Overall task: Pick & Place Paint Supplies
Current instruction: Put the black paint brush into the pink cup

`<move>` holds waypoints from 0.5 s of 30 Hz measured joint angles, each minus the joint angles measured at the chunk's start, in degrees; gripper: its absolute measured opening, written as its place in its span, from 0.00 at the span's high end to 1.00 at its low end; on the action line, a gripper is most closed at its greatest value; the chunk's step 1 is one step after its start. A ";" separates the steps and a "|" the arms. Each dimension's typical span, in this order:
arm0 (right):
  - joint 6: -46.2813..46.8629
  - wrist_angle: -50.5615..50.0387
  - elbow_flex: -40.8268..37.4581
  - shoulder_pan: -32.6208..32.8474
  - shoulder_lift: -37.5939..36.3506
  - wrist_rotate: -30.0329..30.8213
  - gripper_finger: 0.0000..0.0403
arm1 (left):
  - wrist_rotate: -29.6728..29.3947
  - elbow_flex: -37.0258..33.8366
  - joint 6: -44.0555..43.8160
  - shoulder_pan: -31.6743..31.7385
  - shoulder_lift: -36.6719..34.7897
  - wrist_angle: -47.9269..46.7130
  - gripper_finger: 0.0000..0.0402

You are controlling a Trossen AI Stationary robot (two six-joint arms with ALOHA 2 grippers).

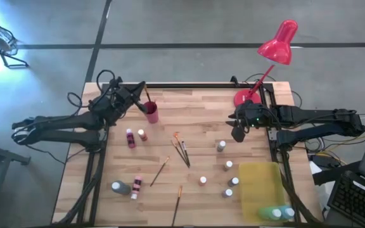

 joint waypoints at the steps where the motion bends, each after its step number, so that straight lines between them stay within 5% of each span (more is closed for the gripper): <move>1: 0.01 0.00 0.00 0.00 0.00 0.02 0.65 | -0.04 -0.87 0.00 0.10 -0.01 1.25 1.00; 15: 0.39 0.35 0.02 0.00 0.00 0.09 0.70 | -1.51 -6.27 -0.94 0.37 -0.01 5.37 1.00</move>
